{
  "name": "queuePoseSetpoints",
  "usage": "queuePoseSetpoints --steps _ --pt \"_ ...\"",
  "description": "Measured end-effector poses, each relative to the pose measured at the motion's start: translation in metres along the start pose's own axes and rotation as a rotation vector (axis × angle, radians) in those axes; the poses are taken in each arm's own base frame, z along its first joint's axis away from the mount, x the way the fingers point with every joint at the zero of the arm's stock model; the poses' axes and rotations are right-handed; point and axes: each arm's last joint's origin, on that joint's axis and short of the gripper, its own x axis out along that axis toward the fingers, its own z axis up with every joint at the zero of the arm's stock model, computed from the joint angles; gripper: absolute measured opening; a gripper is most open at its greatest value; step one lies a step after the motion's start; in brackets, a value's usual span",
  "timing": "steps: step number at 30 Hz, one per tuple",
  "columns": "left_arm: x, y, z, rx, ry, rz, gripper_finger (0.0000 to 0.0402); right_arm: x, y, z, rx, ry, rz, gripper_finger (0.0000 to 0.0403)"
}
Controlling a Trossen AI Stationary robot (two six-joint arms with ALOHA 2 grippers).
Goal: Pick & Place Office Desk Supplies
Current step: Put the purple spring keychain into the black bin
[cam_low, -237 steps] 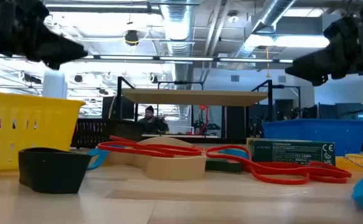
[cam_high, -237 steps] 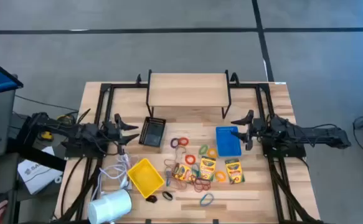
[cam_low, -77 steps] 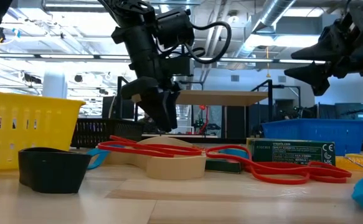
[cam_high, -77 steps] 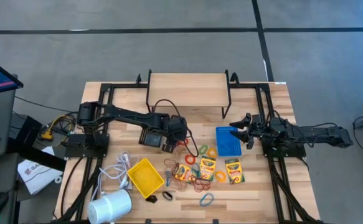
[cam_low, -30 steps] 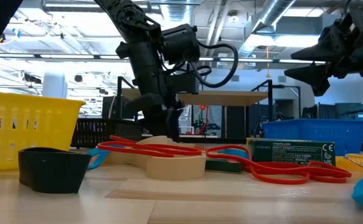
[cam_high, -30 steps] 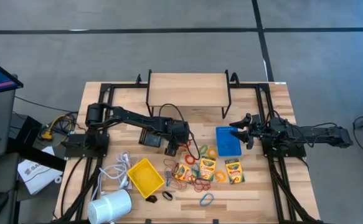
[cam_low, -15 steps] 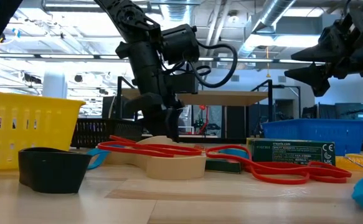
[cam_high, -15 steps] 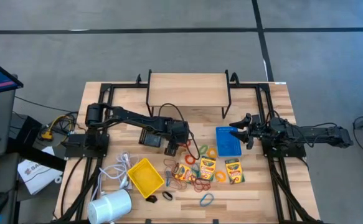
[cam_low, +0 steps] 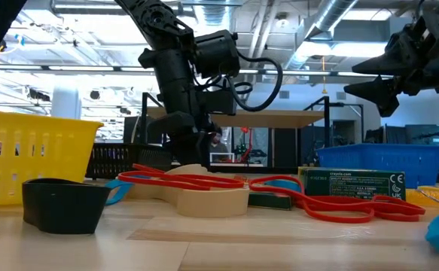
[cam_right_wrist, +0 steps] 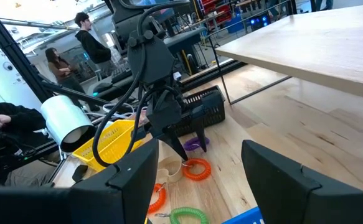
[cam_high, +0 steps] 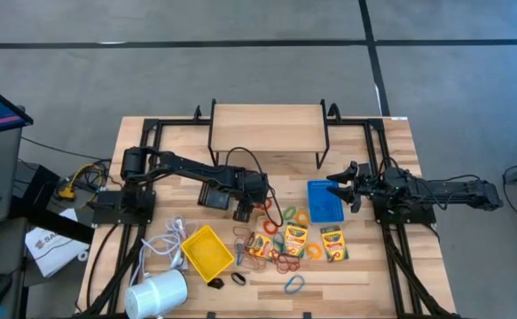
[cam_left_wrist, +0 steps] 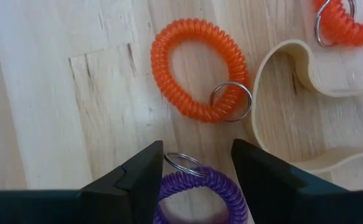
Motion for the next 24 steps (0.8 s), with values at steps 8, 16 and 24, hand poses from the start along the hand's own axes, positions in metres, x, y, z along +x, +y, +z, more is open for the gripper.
queuePoseSetpoints --steps 8,16,24 --pt "0.0002 -0.0009 -0.0023 0.017 0.022 -0.01 0.0138 0.0 0.0 0.0 0.0 0.0 0.0 0.0228" --pt "0.0003 -0.0022 -0.0036 0.036 0.033 -0.025 0.0011 0.0 0.0 0.0 0.0 0.0 0.0 0.0228" --pt "-0.0096 0.002 0.0058 0.028 -0.071 0.077 0.0002 0.0 0.0 0.0 0.0 0.0 0.0 0.0228"
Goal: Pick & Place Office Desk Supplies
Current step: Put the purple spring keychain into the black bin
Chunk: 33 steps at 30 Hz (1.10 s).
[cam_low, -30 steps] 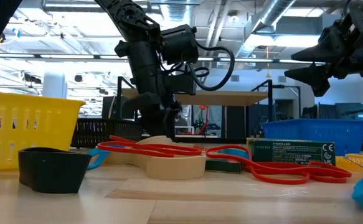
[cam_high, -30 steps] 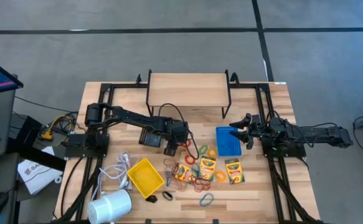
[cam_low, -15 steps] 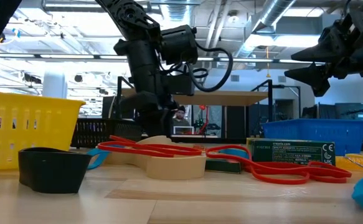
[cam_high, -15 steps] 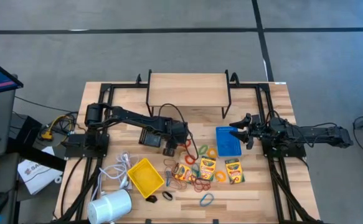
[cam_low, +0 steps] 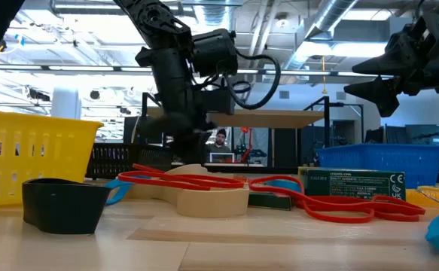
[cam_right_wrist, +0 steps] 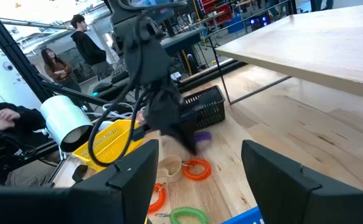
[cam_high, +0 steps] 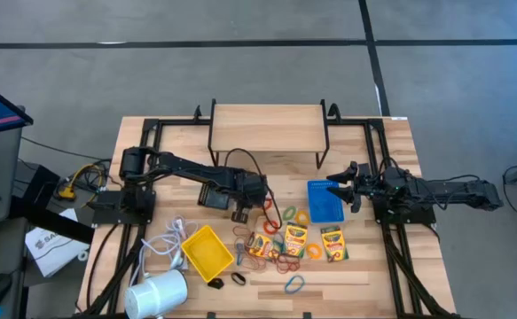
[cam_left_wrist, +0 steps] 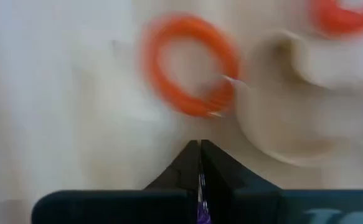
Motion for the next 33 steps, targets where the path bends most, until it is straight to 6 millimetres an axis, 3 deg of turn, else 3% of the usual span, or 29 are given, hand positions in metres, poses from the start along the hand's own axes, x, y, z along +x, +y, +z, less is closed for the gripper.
queuePoseSetpoints --steps 4,9,12,16,19,26,33 --pt "-0.036 0.013 0.017 -0.033 -0.169 0.123 0.0002 0.0 0.0 0.0 0.0 0.003 -0.001 0.0228" --pt "-0.082 0.02 0.019 -0.071 -0.273 0.161 0.0001 0.0 0.0 -0.001 -0.001 0.006 -0.003 0.0228" --pt "-0.109 0.022 0.01 -0.133 -0.242 0.213 0.0001 0.0 -0.001 -0.002 -0.002 0.023 -0.009 0.0228" --pt "-0.13 0.02 -0.013 -0.242 -0.102 0.211 0.0001 0.0 -0.001 -0.003 0.0 0.035 -0.007 0.0228" --pt "-0.129 0.014 -0.028 -0.31 -0.021 0.163 0.0001 0.0 0.0 -0.004 0.017 0.043 -0.004 0.0228" --pt "-0.096 -0.004 -0.057 -0.371 0.113 0.009 0.0016 0.0 0.0 -0.005 0.021 0.047 -0.005 0.0228" --pt "-0.091 -0.005 -0.062 -0.354 0.123 0.052 0.0105 0.0 0.0 -0.005 0.021 0.045 -0.005 0.0228"
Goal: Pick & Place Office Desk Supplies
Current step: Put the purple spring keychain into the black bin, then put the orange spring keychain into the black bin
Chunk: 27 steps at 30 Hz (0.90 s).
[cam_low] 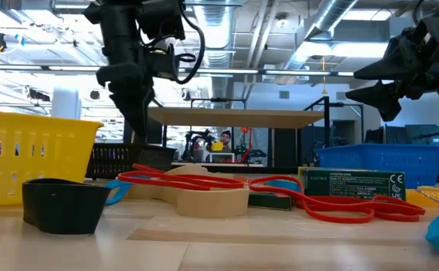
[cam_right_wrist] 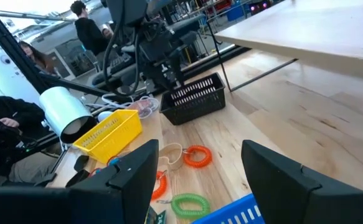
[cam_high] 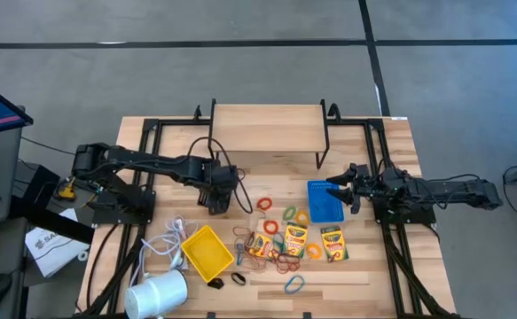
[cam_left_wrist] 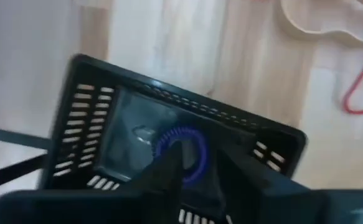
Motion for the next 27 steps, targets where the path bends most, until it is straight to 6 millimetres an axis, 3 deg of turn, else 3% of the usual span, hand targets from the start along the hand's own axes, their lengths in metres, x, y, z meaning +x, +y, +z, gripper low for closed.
queuePoseSetpoints --steps 3,8,10,18,27 --pt "-0.002 0.0 0.006 0.01 -0.066 -0.002 0.0147 0.0 0.0 0.0 0.0 0.0 0.0 0.0228" --pt "-0.019 -0.01 0.044 0.024 -0.484 -0.226 0.0188 0.0 0.0 0.001 0.001 -0.007 0.002 0.0228" --pt "-0.015 -0.014 0.056 0.032 -0.581 -0.25 0.0195 0.0 0.0 0.001 0.001 -0.01 0.002 0.0228" --pt "0.053 -0.016 0.065 0.03 -0.349 -0.265 0.0195 0.0 0.001 0.001 0.017 -0.007 0.009 0.0228" --pt "0.092 -0.019 0.075 0.038 -0.278 -0.261 0.0197 0.0 0.001 0.0 0.019 -0.002 0.012 0.0228"
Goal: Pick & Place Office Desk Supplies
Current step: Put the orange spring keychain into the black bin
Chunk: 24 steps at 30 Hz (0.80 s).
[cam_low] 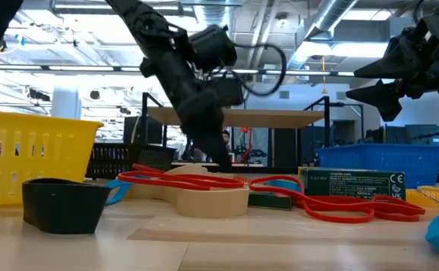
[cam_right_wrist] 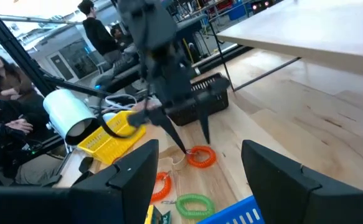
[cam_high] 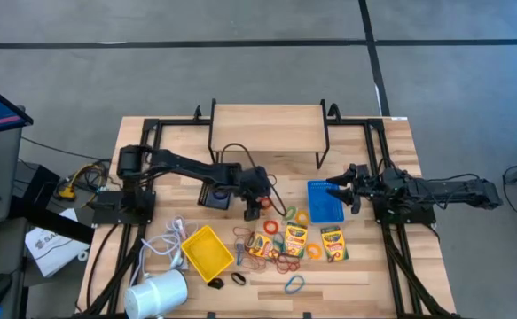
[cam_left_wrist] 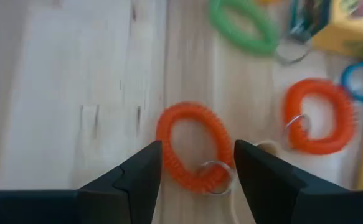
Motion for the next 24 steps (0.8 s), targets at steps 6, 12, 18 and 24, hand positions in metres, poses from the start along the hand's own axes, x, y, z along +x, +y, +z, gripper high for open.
queuePoseSetpoints --steps 6,12,18,24 --pt "0.015 0.016 -0.003 -0.031 0.016 0.02 0.0204 0.0 0.001 0.0 0.0 0.009 0.019 0.0228" --pt "0.015 0.019 -0.004 0.002 0.018 0.026 0.0155 0.0 0.001 0.0 0.0 0.01 0.019 0.0228" --pt "0.004 0.007 0.001 0.101 -0.009 0.032 0.0019 0.0 0.0 -0.001 0.002 0.012 0.017 0.0228" --pt "-0.053 -0.007 0.023 0.151 -0.128 0.091 0.0006 0.0 0.0 -0.001 0.01 0.02 0.014 0.0228"
